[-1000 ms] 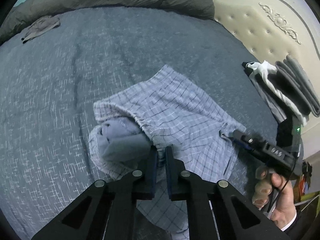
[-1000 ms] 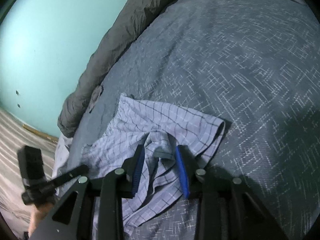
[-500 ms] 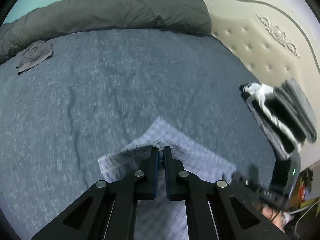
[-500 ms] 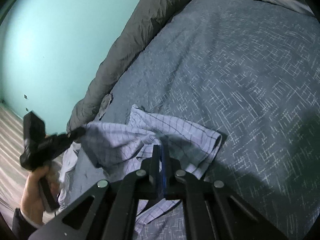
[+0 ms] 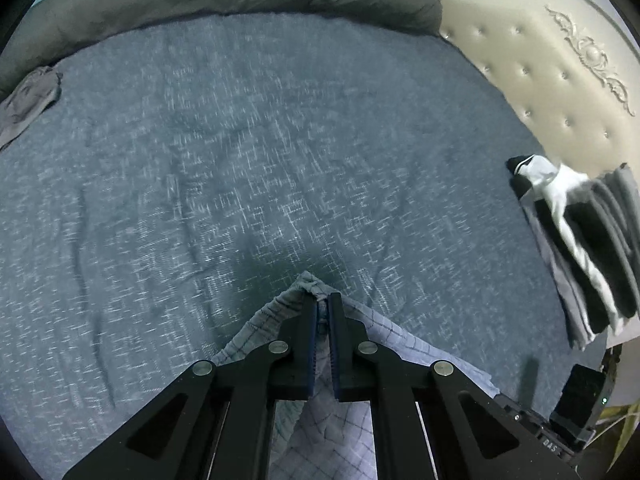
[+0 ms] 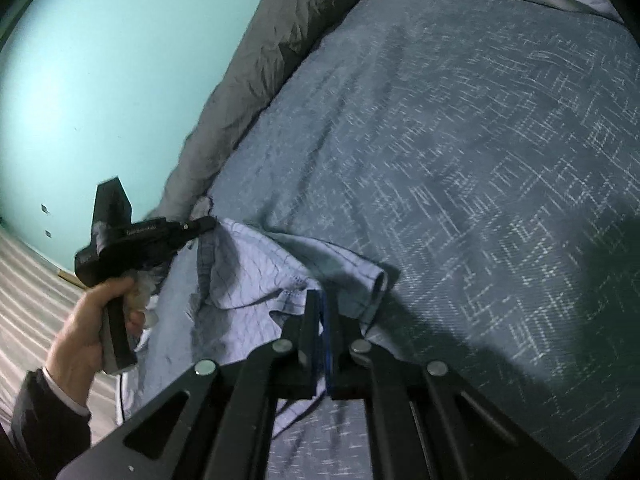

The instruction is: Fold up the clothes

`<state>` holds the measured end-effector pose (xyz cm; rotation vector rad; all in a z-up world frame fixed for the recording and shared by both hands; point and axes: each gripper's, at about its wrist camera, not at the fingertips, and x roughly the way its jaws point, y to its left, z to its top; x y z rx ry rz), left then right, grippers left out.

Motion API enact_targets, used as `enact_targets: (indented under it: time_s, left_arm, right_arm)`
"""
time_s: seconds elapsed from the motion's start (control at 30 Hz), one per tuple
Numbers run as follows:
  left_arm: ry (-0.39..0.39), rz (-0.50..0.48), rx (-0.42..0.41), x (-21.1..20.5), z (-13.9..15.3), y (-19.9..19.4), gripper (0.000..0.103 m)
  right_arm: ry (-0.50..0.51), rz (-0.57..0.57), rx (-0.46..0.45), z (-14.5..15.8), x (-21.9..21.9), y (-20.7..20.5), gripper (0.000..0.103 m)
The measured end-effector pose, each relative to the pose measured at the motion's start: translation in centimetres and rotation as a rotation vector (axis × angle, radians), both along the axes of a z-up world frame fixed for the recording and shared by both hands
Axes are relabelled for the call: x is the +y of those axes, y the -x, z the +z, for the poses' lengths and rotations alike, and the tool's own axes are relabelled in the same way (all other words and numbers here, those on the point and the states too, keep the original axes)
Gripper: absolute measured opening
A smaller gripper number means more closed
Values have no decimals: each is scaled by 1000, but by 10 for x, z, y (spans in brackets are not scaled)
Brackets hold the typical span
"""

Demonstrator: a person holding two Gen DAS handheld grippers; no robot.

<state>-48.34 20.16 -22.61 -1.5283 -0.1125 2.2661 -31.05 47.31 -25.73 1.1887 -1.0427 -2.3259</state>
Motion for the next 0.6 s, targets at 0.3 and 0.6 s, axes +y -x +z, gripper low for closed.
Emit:
enact_targets:
  time_s: [0.3,0.6]
  left_arm:
    - [-6,22,-28,2,-21,12,7]
    - [-37,38,26,-13,-7,8,42]
  right_arm:
    - [-34,-6,-23,-5,5,3,1]
    - [-10,-56,9,0,14,3,5]
